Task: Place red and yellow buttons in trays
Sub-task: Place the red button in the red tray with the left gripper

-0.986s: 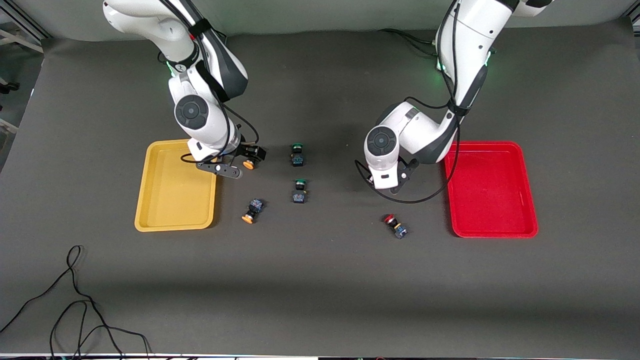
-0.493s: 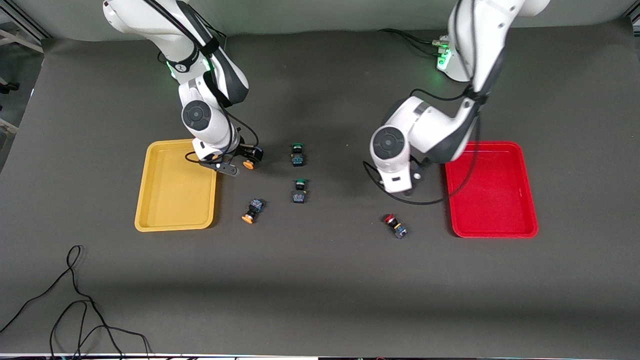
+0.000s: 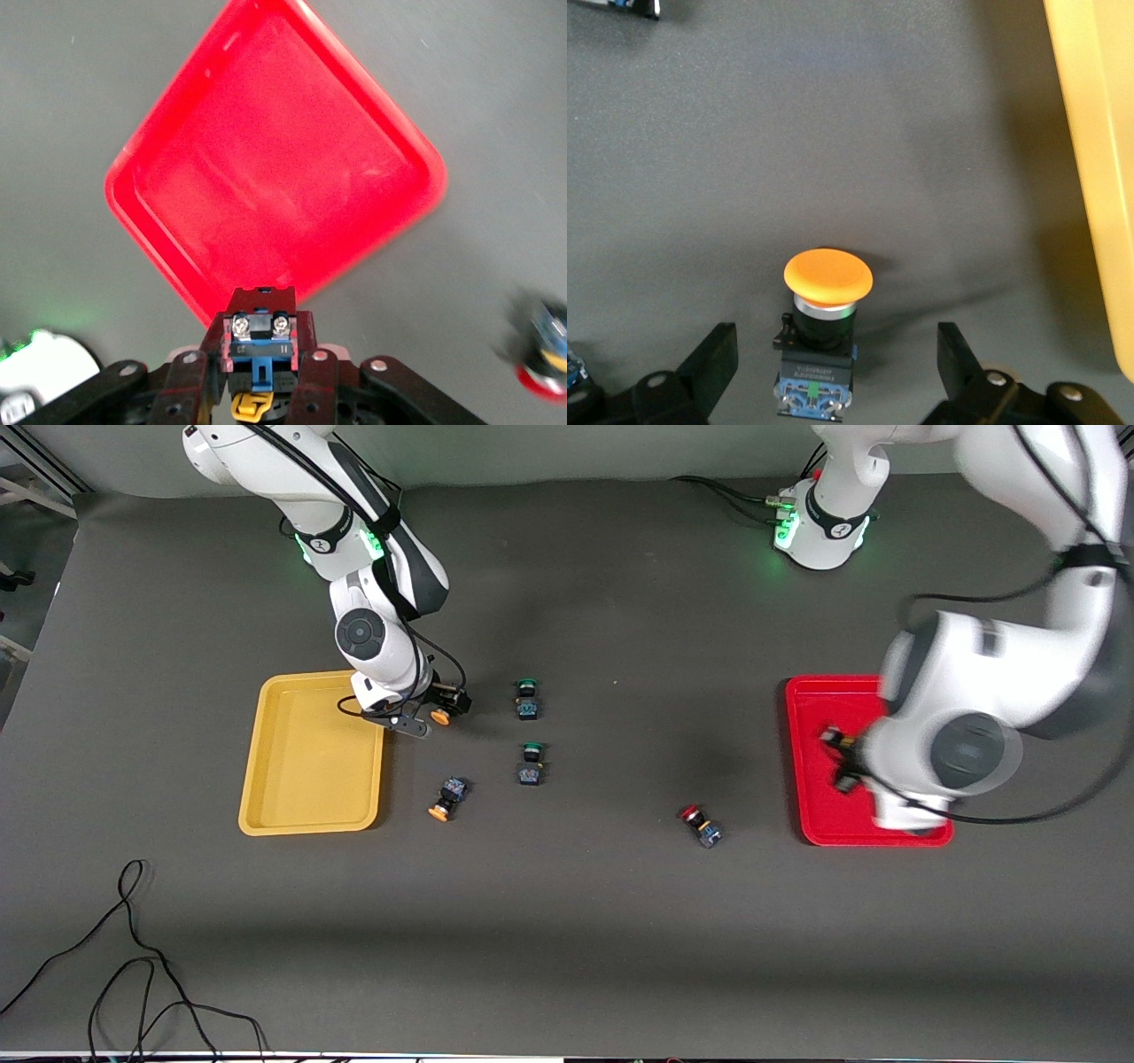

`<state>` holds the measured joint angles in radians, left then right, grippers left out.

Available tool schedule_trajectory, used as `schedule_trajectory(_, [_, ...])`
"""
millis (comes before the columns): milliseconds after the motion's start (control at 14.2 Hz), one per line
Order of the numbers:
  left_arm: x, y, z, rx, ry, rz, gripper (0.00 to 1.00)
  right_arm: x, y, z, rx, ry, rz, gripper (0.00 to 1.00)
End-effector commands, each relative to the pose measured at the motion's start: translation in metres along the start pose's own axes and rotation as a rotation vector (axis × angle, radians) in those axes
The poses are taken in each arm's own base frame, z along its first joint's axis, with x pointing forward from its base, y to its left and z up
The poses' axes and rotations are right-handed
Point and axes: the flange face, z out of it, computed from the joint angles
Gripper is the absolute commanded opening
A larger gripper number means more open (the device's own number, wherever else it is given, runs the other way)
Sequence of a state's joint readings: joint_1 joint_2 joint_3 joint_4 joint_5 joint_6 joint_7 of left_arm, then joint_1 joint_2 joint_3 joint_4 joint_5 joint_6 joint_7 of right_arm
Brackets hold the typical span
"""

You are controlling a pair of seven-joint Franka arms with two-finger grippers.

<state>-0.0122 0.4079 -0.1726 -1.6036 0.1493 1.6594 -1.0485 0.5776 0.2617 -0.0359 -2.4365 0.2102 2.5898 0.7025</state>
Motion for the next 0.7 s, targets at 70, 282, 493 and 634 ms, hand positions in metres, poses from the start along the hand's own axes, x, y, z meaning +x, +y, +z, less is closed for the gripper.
schedule_trajectory(70, [-0.008, -0.022, 0.101, -0.008, 0.053, 0.077, 0.00, 0.000, -0.003, 0.000, 0.018, 0.011, 0.026, 1.00])
schedule_trajectory(282, [-0.039, -0.048, 0.157, -0.068, 0.087, 0.110, 0.00, 0.000, -0.003, -0.001, 0.019, 0.011, 0.025, 1.00])
schedule_trajectory(493, [-0.058, -0.063, 0.186, -0.109, 0.108, 0.141, 0.00, -0.001, -0.003, -0.001, 0.018, 0.010, 0.025, 1.00])
schedule_trajectory(634, [-0.048, -0.069, 0.185, -0.108, 0.105, 0.184, 0.99, -0.001, -0.003, -0.001, 0.017, 0.009, 0.025, 1.00])
